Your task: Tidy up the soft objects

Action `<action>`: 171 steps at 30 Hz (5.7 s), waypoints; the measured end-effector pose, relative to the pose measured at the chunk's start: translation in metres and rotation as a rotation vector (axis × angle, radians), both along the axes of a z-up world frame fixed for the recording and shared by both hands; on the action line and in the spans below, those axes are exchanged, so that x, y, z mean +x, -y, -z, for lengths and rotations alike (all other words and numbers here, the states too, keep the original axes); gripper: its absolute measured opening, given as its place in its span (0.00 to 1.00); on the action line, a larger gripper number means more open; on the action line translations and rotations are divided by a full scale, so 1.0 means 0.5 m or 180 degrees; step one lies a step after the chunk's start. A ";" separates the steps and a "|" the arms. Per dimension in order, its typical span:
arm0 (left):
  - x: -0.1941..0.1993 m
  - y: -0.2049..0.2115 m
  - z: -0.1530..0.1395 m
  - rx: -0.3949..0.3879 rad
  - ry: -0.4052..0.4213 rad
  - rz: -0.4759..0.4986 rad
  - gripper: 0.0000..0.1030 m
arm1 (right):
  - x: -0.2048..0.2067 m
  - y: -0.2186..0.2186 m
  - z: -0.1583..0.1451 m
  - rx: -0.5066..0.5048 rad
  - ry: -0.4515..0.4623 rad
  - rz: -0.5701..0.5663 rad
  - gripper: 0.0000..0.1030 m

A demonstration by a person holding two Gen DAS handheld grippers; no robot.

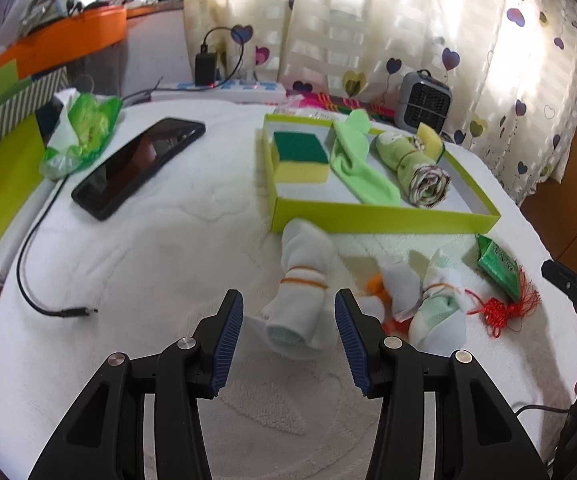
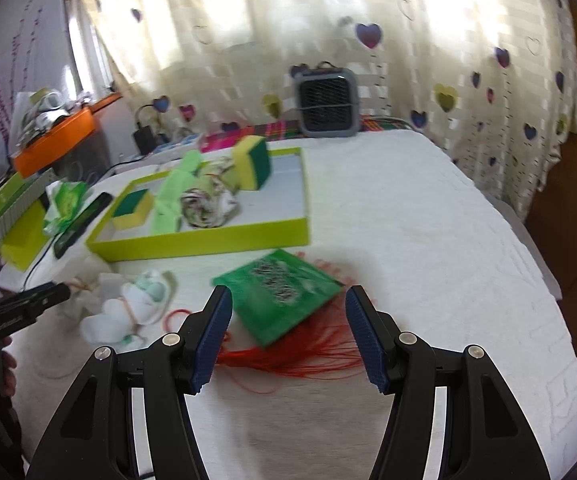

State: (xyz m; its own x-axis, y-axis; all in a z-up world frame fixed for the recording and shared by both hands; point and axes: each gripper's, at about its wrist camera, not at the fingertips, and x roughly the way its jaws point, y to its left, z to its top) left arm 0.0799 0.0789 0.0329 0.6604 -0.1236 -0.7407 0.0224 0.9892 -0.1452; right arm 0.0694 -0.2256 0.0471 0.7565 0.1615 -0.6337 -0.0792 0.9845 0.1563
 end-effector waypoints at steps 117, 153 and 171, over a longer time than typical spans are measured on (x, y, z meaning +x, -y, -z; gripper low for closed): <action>0.071 -0.006 0.034 0.0003 -0.0161 -0.0106 0.50 | 0.048 0.019 -0.017 -0.0185 0.0145 -0.0033 0.11; 0.075 -0.004 0.036 0.0091 -0.0151 -0.0114 0.50 | 0.274 0.154 0.049 0.0088 -0.0467 0.0535 0.70; 0.075 0.000 0.035 0.0107 -0.0149 -0.0114 0.50 | 0.284 0.132 0.067 -0.0265 -0.0642 0.0670 0.68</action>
